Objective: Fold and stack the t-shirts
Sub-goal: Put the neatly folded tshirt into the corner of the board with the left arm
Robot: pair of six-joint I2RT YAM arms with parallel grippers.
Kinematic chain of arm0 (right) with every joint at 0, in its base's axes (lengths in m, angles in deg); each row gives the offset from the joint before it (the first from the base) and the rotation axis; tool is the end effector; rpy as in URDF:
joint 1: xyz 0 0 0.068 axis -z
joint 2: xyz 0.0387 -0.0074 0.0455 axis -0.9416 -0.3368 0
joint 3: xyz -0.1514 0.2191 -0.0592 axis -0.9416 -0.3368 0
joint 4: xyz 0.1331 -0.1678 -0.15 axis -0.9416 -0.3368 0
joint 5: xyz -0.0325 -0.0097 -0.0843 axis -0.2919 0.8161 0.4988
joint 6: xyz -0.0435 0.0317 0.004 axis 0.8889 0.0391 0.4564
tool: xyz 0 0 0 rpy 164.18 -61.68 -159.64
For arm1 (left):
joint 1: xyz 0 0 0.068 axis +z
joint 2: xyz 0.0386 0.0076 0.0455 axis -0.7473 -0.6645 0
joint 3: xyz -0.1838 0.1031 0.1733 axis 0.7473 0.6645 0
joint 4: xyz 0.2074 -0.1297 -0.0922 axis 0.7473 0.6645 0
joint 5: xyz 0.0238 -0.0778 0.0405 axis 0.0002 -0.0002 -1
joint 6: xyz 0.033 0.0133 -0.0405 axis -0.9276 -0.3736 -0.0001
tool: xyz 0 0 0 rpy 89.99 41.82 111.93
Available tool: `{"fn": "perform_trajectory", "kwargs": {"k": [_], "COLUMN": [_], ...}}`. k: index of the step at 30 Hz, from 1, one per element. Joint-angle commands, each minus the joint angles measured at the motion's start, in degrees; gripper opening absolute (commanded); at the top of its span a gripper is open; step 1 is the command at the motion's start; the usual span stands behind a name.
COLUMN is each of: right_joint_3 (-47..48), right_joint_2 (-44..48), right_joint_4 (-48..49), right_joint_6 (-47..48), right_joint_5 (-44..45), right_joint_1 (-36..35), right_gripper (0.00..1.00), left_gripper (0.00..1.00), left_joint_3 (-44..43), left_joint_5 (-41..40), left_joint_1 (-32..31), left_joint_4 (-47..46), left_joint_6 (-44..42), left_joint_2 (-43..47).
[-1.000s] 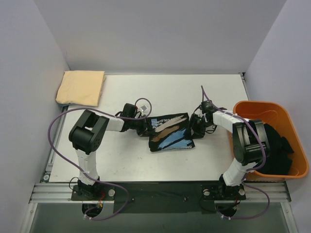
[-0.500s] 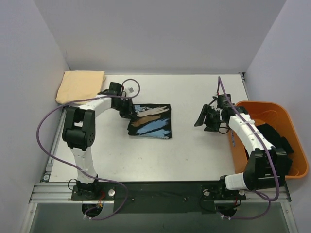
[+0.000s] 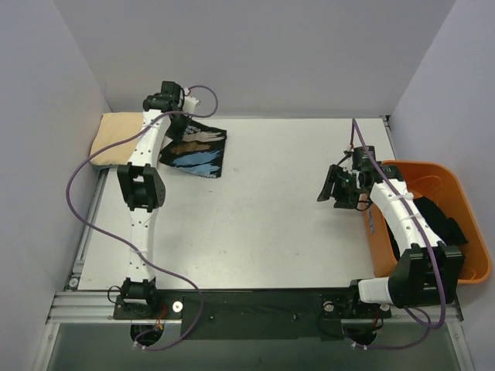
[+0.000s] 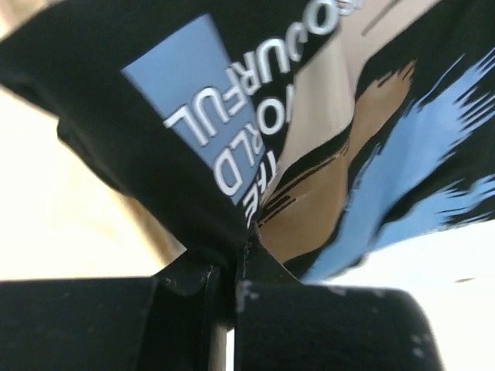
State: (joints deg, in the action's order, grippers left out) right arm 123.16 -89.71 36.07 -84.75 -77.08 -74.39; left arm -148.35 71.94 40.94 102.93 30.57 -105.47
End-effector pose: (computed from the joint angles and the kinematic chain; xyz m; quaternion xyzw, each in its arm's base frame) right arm 0.2784 0.0315 0.2741 0.0776 0.9266 0.2216 0.2938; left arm 0.5250 -0.0694 0.2565 0.2130 0.9421 0.0092 0.2587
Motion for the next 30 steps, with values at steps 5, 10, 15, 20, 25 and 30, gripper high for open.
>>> {"fn": "perform_trajectory", "kwargs": {"k": [5,10,15,20,25,30], "right_joint_3": [-0.72,-1.52,-1.52,-1.34,-0.82,-0.73], "right_joint_2": [2.4,2.66,2.84,2.84,2.75,2.75], "right_joint_4": [-3.57,-3.75,-4.27,-5.5,-6.82,-6.83], "right_joint_6": [1.51,1.24,1.07,1.59,1.95,1.68], "right_joint_5": [1.36,1.45,1.71,2.24,3.03,2.94], "right_joint_1": [0.56,0.47,0.47,0.47,0.47,0.47], "right_gripper": [0.54,0.54,0.54,0.54,0.54,0.54], "left_gripper": [0.0,0.0,0.0,0.0,0.0,0.0], "left_joint_3": [8.48,7.9,8.28,2.65,5.0,5.98], "left_joint_5": [-20.45,-26.07,-30.82,-32.85,-32.94,-31.27], "left_joint_1": [4.16,4.78,4.96,5.92,7.15,10.67], "left_joint_4": [-8.2,-15.38,-22.17,-25.16,-28.32,-26.66], "left_joint_6": [-11.73,-17.07,-21.56,-22.36,-22.54,-21.48], "left_joint_2": [11.24,12.98,13.53,11.23,12.81,11.41]}}
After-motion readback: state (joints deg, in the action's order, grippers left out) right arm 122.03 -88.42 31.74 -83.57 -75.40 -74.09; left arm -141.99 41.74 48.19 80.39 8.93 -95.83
